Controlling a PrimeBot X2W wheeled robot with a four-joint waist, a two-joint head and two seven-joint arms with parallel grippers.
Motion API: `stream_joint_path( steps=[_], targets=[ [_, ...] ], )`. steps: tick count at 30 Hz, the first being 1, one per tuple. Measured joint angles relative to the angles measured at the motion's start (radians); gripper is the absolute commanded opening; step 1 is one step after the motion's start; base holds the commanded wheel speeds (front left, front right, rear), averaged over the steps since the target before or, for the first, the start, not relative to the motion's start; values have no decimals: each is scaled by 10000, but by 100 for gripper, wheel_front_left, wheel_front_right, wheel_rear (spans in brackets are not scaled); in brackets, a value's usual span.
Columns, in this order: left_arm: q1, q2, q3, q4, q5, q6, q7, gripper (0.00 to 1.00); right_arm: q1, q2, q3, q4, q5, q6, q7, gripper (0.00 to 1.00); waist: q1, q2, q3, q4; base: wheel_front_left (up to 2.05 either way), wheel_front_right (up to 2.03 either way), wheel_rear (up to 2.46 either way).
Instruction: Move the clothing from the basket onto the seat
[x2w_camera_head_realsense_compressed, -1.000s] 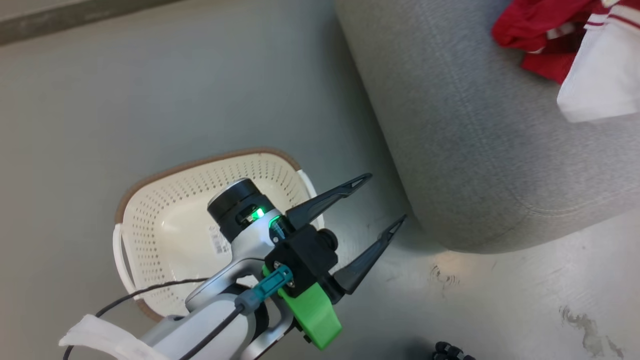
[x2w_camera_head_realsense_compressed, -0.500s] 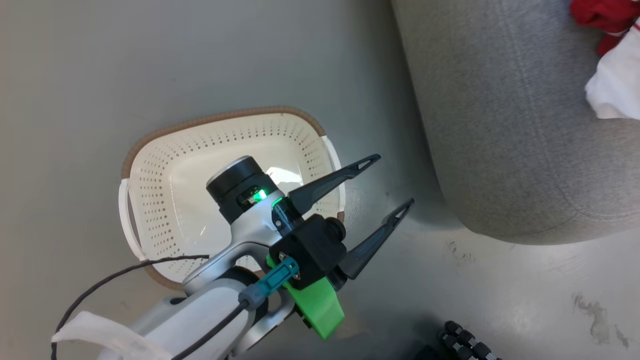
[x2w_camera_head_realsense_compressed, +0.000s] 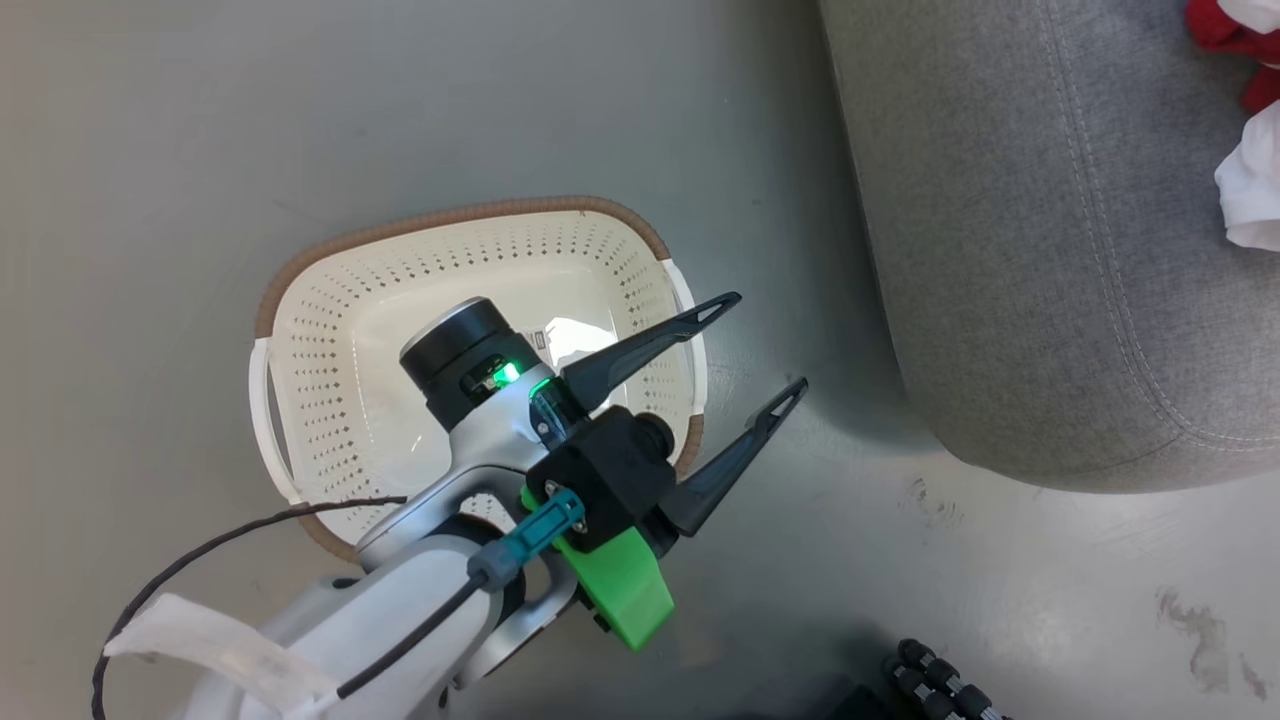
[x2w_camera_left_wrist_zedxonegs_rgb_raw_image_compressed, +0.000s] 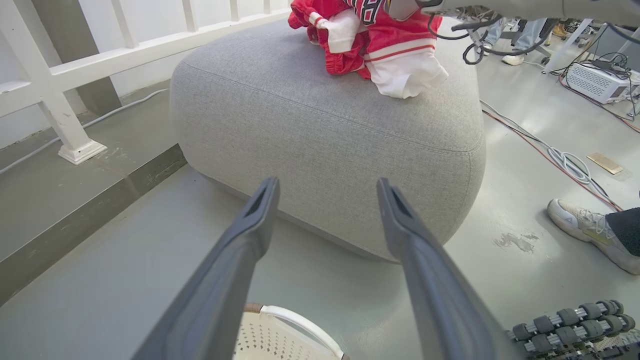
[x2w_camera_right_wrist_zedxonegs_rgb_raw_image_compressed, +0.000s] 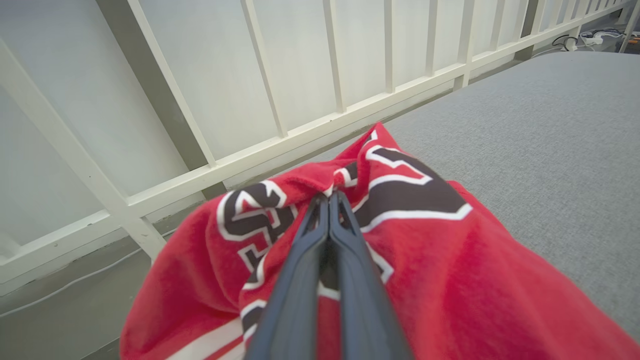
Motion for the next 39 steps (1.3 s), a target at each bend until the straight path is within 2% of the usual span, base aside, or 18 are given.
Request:
stream_joint_path(
  steps=[1,11,20,32,39],
  targets=[
    [0,0,0,40,-31,0,-59,100,-2,4,23,35,-10,2,-4,100,0,0,-36,3,0,0,0],
    [2,2,-10,464,-316,-4,-489,100,51,134,443,451,-293,403,-107,100,0,0,-576,2,0,0,0],
    [49,-38,311,943,-504,15,-894,100,911,288,594,244,-652,725,-121,100,-1,0,-1201,56,0,0,0],
    [849,-79,1149,1595,-963,761,-1605,100,2381,748,525,-1810,-1271,989,-163,100,-1,0,-2320,427,0,0,0],
    [1495,-107,1674,1960,-1212,1292,-1971,100,3552,1202,941,-2740,-1703,1093,-163,100,-1,0,-2986,748,0,0,0]
  ],
)
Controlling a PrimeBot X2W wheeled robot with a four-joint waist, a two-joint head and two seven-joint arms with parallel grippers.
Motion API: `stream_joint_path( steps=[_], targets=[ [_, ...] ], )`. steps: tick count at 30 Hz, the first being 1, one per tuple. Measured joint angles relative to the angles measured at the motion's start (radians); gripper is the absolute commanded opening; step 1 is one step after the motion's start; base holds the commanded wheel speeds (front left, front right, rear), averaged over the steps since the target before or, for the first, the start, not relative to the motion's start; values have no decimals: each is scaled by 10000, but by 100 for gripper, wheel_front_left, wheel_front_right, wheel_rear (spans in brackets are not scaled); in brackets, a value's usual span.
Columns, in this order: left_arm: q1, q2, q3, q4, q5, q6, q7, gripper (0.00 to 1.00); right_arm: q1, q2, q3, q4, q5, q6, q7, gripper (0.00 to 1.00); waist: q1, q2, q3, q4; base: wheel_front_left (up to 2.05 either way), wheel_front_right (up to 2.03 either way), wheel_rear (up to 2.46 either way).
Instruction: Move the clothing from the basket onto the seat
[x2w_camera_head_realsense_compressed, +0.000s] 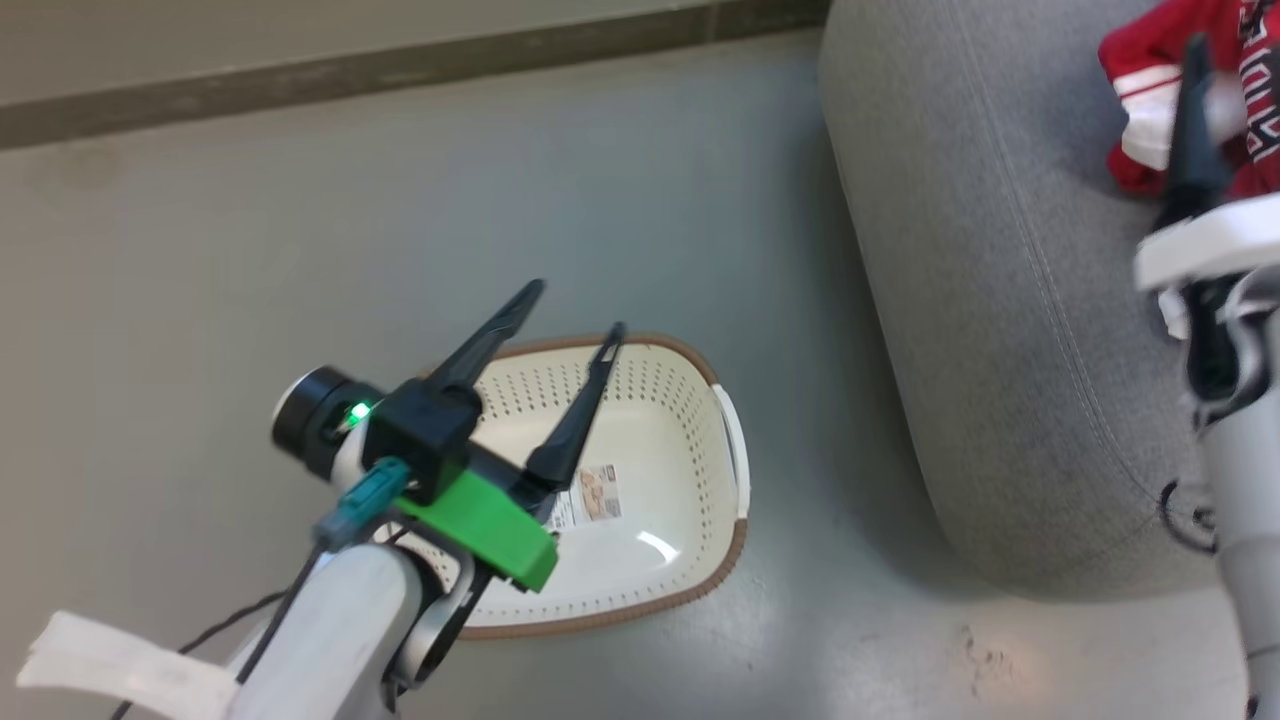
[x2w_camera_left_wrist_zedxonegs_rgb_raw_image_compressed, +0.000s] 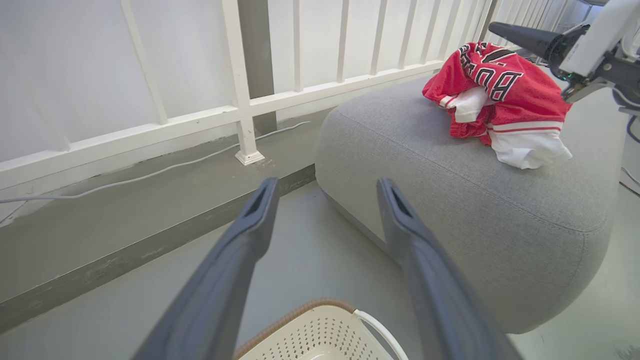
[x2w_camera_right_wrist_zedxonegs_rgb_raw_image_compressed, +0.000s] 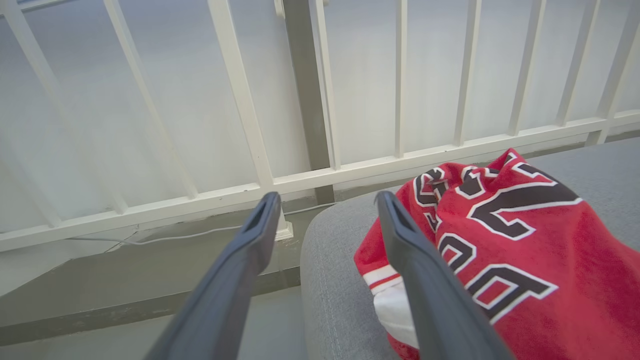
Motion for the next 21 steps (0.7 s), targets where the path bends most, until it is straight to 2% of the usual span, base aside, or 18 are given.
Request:
stream_joint_path(
  steps=[7,21],
  targets=[
    [720,38,786,174,-418,711,-290,100,1109,543,792,-577,-430,132,0,100,0,0,-670,333,0,0,0],
    [2249,215,1779,786,-867,955,-633,100,2960,1126,1463,-876,-874,140,0,100,0,0,-1976,729,0,0,0]
  ],
)
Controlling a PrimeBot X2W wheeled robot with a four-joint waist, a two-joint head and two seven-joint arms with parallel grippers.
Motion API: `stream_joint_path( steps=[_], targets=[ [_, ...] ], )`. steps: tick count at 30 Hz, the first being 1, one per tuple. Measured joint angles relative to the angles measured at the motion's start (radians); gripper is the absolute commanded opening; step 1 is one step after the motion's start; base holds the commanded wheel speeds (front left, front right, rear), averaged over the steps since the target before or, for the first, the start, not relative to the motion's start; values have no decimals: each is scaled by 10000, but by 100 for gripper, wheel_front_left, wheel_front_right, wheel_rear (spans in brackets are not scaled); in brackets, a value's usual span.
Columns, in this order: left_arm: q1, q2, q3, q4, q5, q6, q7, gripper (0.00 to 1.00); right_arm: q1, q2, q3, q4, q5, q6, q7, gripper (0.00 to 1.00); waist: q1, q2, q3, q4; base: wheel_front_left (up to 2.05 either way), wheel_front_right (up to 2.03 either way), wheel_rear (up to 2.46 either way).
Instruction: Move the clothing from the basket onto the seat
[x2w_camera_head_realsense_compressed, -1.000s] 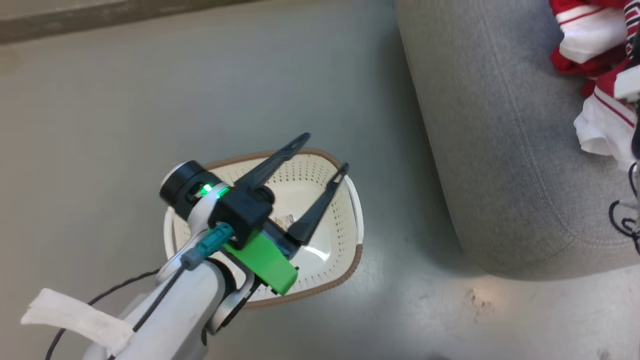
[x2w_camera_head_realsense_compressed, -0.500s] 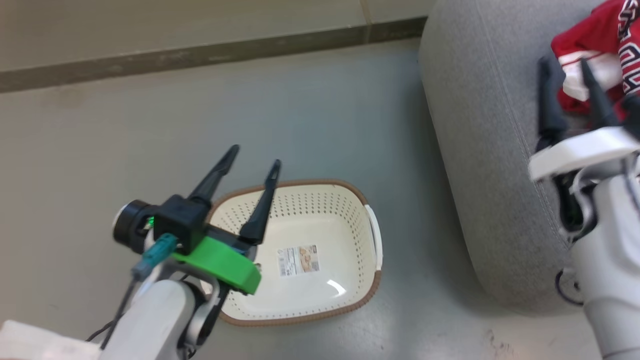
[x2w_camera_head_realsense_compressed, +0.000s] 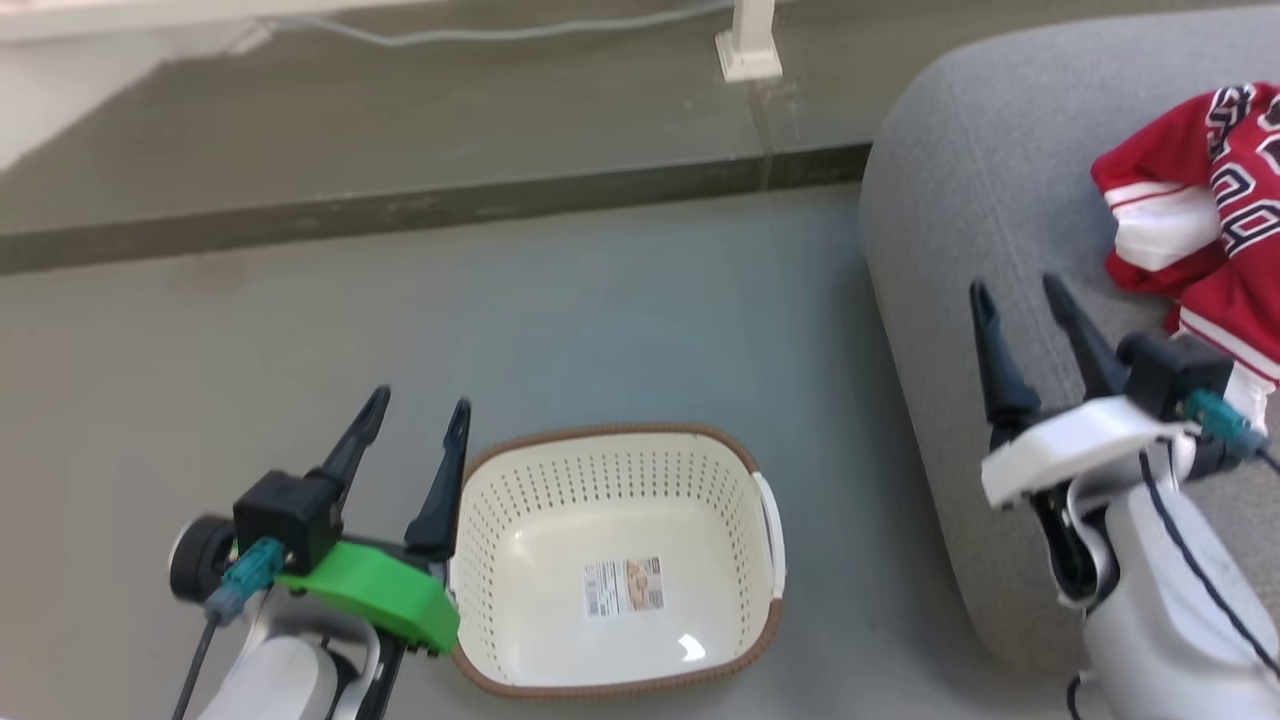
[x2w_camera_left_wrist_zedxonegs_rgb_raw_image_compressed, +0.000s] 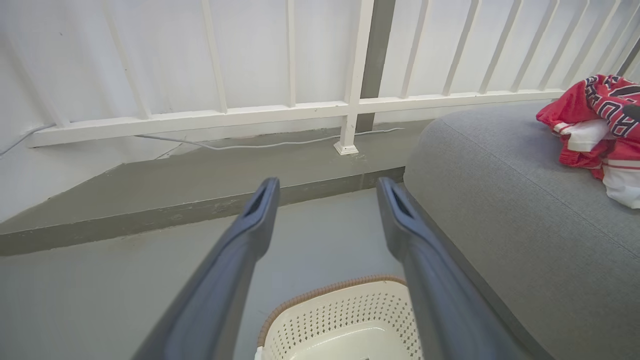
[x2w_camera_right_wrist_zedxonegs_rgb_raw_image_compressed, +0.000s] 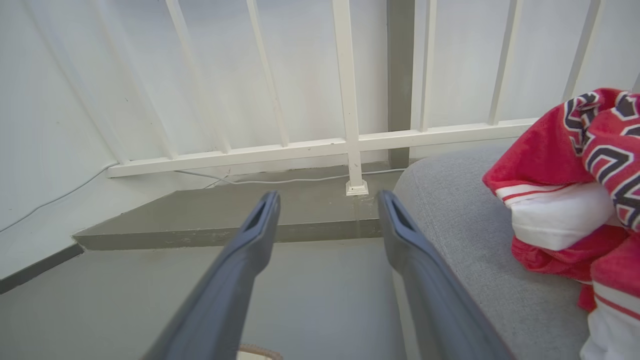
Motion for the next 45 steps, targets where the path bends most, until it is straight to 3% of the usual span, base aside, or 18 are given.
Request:
stream_joint_path(
  steps=[18,45],
  targets=[
    [1720,-13,554,472,-311,132,-161,100,1801,40,138,-380,-19,-194,2,100,0,0,-1572,4,0,0,0],
    [2099,-142,1072,499,-142,215,-171,100,2326,23,161,-1220,-19,-297,282,100,0,0,-1678,-178,0,0,0]
  ],
)
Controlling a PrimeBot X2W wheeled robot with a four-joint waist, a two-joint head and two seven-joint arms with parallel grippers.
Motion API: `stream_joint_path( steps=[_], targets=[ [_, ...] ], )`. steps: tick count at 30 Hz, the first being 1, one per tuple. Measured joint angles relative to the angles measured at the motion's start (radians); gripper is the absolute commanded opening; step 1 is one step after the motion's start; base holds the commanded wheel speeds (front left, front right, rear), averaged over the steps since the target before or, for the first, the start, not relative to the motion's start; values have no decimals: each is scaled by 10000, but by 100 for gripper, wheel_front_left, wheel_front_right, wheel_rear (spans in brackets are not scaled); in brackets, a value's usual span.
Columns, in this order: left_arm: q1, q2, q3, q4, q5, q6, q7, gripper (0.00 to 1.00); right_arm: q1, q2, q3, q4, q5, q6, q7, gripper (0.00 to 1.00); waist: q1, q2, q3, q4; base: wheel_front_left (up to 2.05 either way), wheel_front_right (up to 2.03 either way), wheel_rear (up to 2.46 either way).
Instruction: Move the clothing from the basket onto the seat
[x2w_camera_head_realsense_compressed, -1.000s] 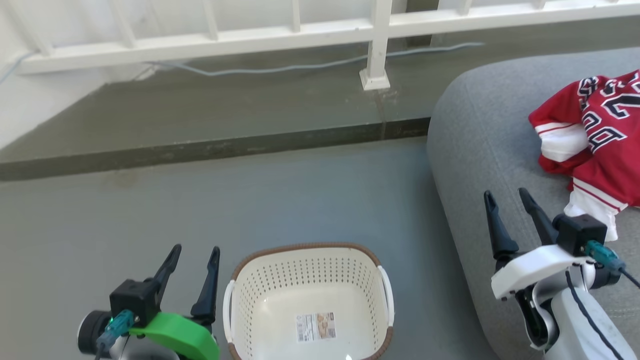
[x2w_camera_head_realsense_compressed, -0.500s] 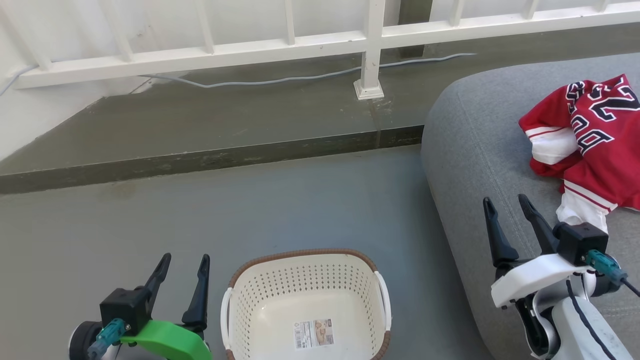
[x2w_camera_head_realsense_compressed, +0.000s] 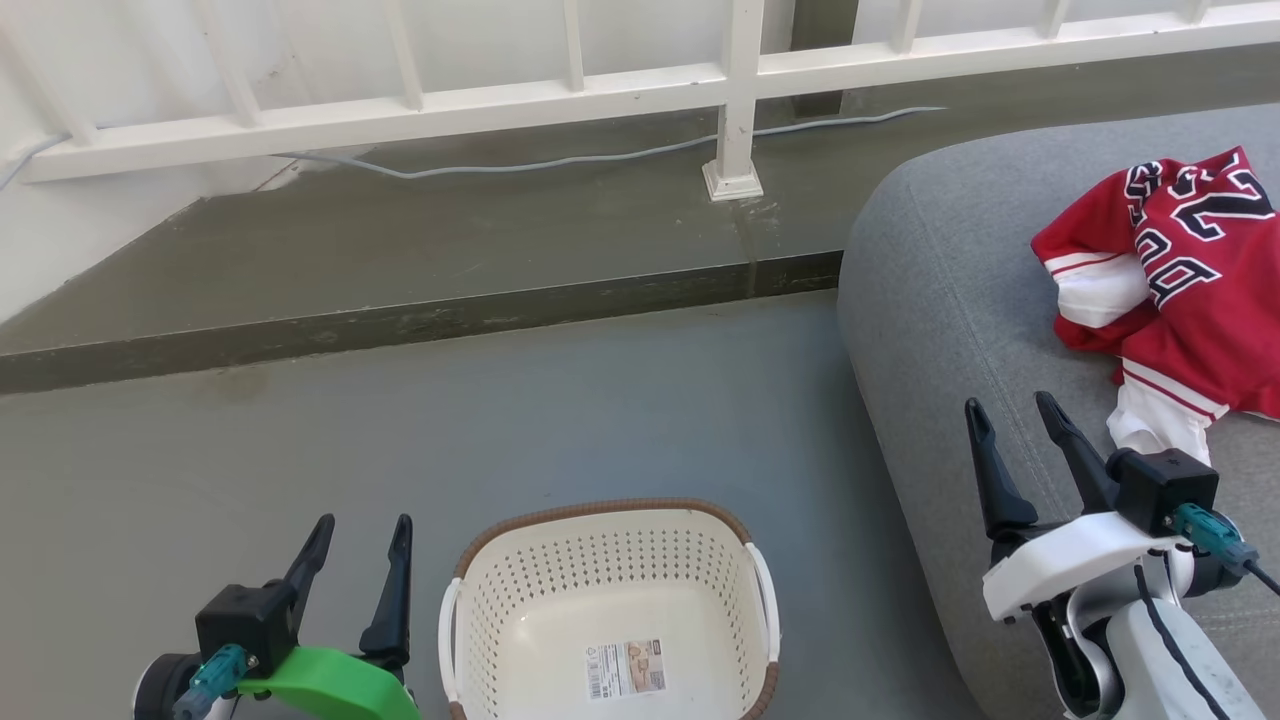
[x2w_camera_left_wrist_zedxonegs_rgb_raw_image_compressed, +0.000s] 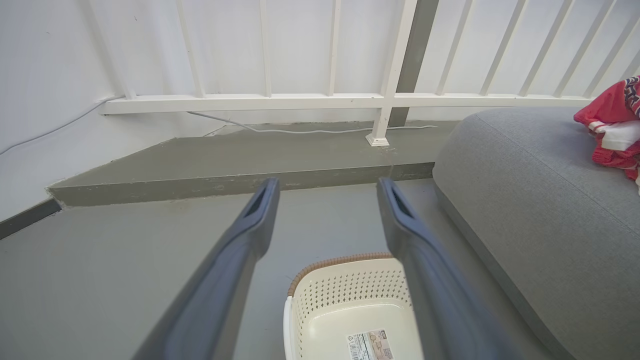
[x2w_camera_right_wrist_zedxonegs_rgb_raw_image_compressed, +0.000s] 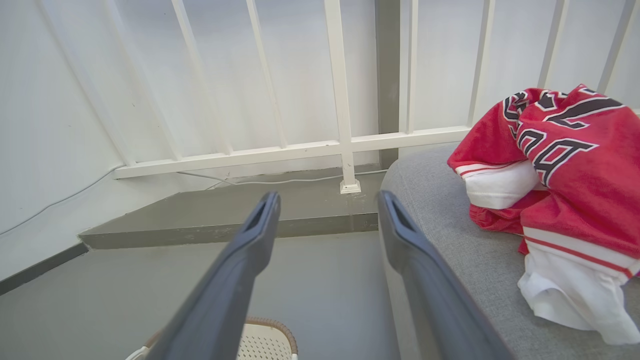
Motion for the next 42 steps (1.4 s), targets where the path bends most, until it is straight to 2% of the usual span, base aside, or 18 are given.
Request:
stream_joint_path(
  steps=[6,7,17,42],
  targets=[
    [43,-35,71,0,69,0,12,100,15,-4,2,-173,0,-71,88,100,0,0,7,-13,0,0,0],
    [48,-63,136,0,73,0,12,0,56,-6,2,-244,0,-71,90,0,0,0,11,-11,0,0,0],
    [212,-355,121,370,-247,-94,52,0,488,209,-130,240,288,-59,213,0,0,0,22,17,0,0,0],
    [216,-763,1239,470,-3175,-554,756,0,172,320,-1026,514,3827,59,1335,0,0,0,68,157,0,0,0]
  ],
)
